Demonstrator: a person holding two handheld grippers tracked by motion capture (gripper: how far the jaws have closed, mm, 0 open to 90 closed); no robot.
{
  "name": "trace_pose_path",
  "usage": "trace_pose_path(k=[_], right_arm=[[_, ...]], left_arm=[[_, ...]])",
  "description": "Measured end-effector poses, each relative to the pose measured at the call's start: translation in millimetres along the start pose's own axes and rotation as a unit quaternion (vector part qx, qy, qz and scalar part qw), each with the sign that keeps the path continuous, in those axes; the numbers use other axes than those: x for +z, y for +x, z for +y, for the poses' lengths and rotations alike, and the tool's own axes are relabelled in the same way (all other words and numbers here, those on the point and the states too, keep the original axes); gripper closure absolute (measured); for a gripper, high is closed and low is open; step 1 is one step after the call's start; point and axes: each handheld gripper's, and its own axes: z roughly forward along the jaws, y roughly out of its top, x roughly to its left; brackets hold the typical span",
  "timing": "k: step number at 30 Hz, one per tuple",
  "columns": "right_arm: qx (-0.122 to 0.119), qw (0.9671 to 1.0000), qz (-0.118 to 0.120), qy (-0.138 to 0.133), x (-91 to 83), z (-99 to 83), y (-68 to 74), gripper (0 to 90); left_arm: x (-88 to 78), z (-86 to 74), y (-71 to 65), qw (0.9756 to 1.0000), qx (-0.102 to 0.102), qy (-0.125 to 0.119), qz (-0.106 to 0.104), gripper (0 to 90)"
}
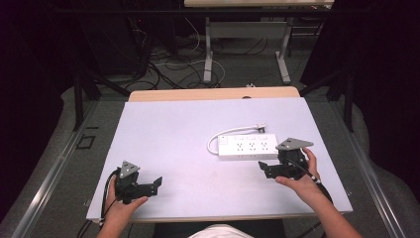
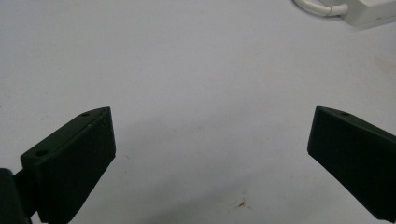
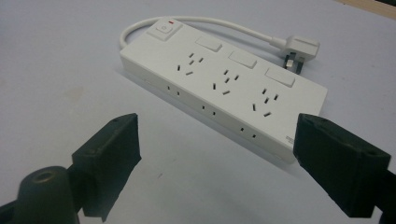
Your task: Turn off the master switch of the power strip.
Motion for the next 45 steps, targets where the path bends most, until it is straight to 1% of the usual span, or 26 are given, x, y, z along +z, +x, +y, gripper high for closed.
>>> trace_pose_path(k=[2,4,5,6,7,9,11,14,16,17,20,21,24,25,26,29,31,32,33,38,39,43,45], right_arm=[[-0.003,1.0000,0.002,0.003,0.2,2.0,0.3,14.3],[-0.007,1.0000,0.004,-0.001,1.4,5.6,1.7,14.3],[-0.009,0.9999,0.010,-0.002,2.2,9.2,3.4,14.4],[-0.009,0.9999,0.010,-0.002,2.2,9.2,3.4,14.4],[-0.010,0.9999,0.012,0.003,2.7,12.7,5.0,14.6],[-0.011,0.9998,0.013,0.002,3.7,14.2,5.9,14.7],[-0.017,0.9997,0.015,0.006,6.2,18.6,8.2,14.7],[-0.019,0.9996,0.018,0.011,8.2,21.5,10.4,14.7],[-0.028,0.9993,0.018,0.016,12.1,25.7,13.1,14.9],[-0.029,0.9992,0.020,0.018,13.6,27.2,14.4,15.0],[-0.032,0.9991,0.022,0.018,16.8,29.8,16.8,15.0],[-0.034,0.9987,0.025,0.029,19.2,32.9,19.7,15.2],[-0.039,0.9984,0.027,0.031,22.9,35.3,22.8,15.5],[-0.045,0.9978,0.032,0.036,26.0,37.9,25.9,16.1],[-0.045,0.9978,0.032,0.036,26.0,37.9,25.9,16.1],[-0.056,0.9968,0.036,0.045,31.2,44.6,30.9,18.2],[-0.058,0.9968,0.034,0.044,32.8,46.2,31.9,18.7],[-0.062,0.9962,0.036,0.050,35.0,50.2,33.5,19.8],[-0.063,0.9962,0.037,0.048,36.2,51.7,34.5,20.1],[-0.067,0.9955,0.038,0.055,39.8,59.7,35.8,22.6],[-0.076,0.9950,0.037,0.053,42.0,63.6,34.5,24.1],[-0.071,0.9953,0.036,0.054,46.1,68.8,33.7,26.5],[-0.066,0.9954,0.037,0.058,48.6,72.6,33.0,28.5]], left_arm=[[-0.3,0.3,-0.1,1.0000,0.001,0.002,0.000,0.9],[-0.6,0.2,0.1,1.0000,0.004,0.004,0.000,0.9],[-0.9,0.2,0.5,1.0000,0.007,0.005,0.000,1.0],[-0.5,0.0,0.2,1.0000,0.003,0.002,0.000,1.0],[-0.5,0.0,0.3,1.0000,0.003,0.002,0.000,1.0],[-0.7,-0.1,0.5,1.0000,0.004,0.003,0.001,1.0],[-1.0,-0.1,0.7,1.0000,0.004,0.003,0.001,1.0],[-1.1,-0.1,0.9,1.0000,0.004,0.003,0.001,0.9],[-1.1,-0.1,1.0,1.0000,0.005,0.003,0.001,1.0],[-1.1,-0.1,1.0,1.0000,0.005,0.003,0.001,0.9],[-1.1,-0.1,1.0,1.0000,0.005,0.003,0.001,0.9],[-1.1,-0.1,1.0,1.0000,0.005,0.003,0.001,0.9],[-1.2,-0.1,1.2,1.0000,0.005,0.003,0.002,1.0],[-1.4,-0.1,1.2,1.0000,0.005,0.003,0.001,0.9],[-1.5,-0.1,1.1,1.0000,0.005,0.002,0.002,0.9],[-2.6,-0.1,1.5,1.0000,0.003,0.004,0.000,0.9],[-2.5,-0.2,1.7,1.0000,0.005,0.002,0.001,1.0],[-2.7,-0.2,1.7,1.0000,0.004,0.003,0.000,0.9],[-2.6,-0.2,1.7,1.0000,0.004,0.001,0.000,0.9],[-2.8,-0.3,2.1,1.0000,0.004,0.001,0.000,0.9],[-2.7,-0.3,2.0,1.0000,0.004,0.001,0.000,0.9],[-2.6,-0.1,1.8,1.0000,0.004,0.002,0.000,0.9],[-2.4,0.0,1.8,1.0000,0.004,0.001,-0.001,0.9]])
